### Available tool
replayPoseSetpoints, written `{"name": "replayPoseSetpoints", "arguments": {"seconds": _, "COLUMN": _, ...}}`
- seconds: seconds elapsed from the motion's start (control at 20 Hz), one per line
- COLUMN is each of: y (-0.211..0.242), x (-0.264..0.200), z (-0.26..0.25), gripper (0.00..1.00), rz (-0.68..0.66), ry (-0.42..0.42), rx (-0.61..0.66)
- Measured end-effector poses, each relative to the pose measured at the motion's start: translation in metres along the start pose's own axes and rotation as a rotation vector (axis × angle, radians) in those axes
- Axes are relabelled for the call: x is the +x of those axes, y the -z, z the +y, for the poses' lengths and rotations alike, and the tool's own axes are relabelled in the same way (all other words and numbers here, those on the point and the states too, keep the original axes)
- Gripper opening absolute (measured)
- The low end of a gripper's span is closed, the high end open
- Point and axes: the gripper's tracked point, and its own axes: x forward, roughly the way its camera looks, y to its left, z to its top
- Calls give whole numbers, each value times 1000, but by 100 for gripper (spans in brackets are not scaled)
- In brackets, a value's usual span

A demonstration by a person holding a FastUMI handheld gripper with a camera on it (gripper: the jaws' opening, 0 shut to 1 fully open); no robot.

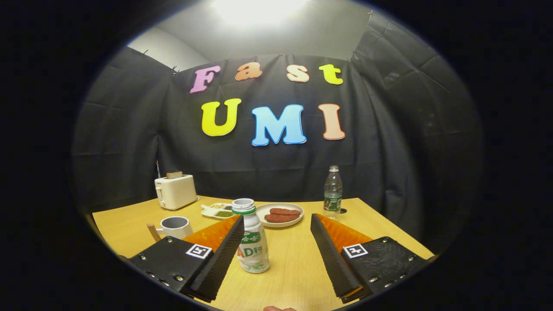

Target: Take the bottle from table, then pour the juice into the cup, finally place the bottle on the coaster

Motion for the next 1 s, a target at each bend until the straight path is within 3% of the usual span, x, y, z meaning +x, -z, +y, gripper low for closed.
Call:
{"name": "replayPoseSetpoints", "arguments": {"seconds": 0.25, "y": 29, "x": 17, "z": 29, "gripper": 95, "rz": 30, "ry": -31, "rx": -4}}
{"name": "replayPoseSetpoints", "arguments": {"seconds": 0.85, "y": 57, "x": 64, "z": 49, "gripper": 95, "rz": 33, "ry": 34, "rx": 13}}
{"name": "replayPoseSetpoints", "arguments": {"seconds": 1.0, "y": 60, "x": 73, "z": 46, "gripper": 95, "rz": 22, "ry": 82, "rx": 13}}
